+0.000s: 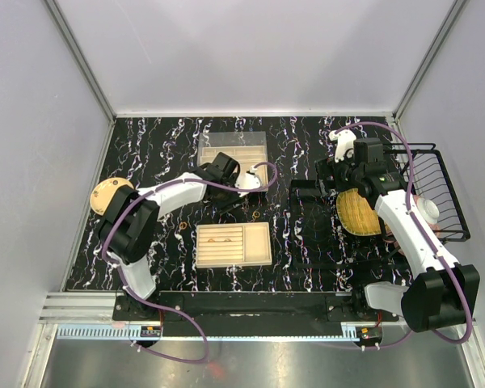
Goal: Organize the mixed jewelry
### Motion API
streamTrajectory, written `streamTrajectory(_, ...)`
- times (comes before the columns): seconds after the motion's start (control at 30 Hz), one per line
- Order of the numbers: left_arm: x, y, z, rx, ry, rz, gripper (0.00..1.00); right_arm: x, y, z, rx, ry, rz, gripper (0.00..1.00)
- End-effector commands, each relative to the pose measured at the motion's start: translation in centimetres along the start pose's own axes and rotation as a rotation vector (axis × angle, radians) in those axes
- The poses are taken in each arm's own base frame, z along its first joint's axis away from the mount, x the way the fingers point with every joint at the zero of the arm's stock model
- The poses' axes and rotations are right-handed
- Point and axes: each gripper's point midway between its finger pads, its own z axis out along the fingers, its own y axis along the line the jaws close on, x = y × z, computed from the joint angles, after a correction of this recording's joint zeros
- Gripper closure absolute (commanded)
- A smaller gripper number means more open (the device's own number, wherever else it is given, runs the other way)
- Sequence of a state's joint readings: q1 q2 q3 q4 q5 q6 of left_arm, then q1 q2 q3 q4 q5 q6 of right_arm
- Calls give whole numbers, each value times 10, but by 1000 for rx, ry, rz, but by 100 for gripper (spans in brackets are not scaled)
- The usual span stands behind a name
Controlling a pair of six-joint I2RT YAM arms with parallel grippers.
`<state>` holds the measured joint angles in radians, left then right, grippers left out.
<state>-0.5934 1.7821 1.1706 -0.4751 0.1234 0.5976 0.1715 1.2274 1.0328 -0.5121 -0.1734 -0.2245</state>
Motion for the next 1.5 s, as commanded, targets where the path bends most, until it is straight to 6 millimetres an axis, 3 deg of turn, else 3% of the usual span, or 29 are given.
streamTrajectory(0.0,-28,23,-5,-70,-71,16,45,-10,-2,1,14,-39,-22,0)
streamTrajectory(0.83,-52,64,4,-182,-82,17,45,-8,-3,2,19,-32,-23,1)
streamTrajectory(1.47,-55,89,15,-283,-98,16,44,-6,-4,5,21,-23,-24,0)
